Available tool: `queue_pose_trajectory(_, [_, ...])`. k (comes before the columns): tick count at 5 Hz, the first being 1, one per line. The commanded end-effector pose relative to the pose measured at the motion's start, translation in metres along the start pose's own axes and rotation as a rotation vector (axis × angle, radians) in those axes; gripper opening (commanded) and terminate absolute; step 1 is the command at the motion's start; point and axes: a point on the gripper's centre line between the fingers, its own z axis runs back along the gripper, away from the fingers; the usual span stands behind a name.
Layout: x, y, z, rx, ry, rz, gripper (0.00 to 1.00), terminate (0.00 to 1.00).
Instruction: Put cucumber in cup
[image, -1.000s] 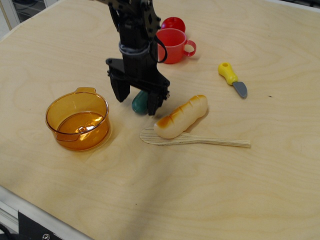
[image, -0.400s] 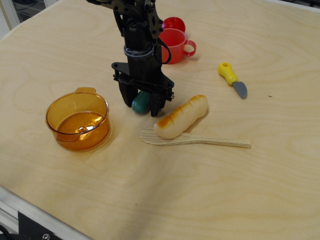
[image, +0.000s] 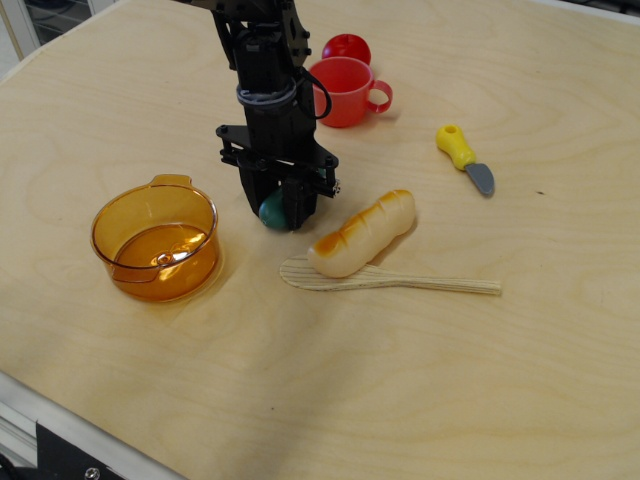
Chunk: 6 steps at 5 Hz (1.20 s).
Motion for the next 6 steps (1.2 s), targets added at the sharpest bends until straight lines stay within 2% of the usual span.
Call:
queue_pose_trajectory(1, [0.030,-0.004,0.058,0.047,-0.048,0.055,0.00,0.00])
queue_pose_trajectory(2, [0.049,-0.004,0.068,0.032,-0.046,0.076,0.00,0.00])
queue_pose_trajectory(4, [0.073,0.003,0.088,0.030,-0.099,0.120,0.00,0.00])
queue_pose_trajectory(6, [0.092,0.015,0.083,0.034,-0.056,0.170,0.00,0.00])
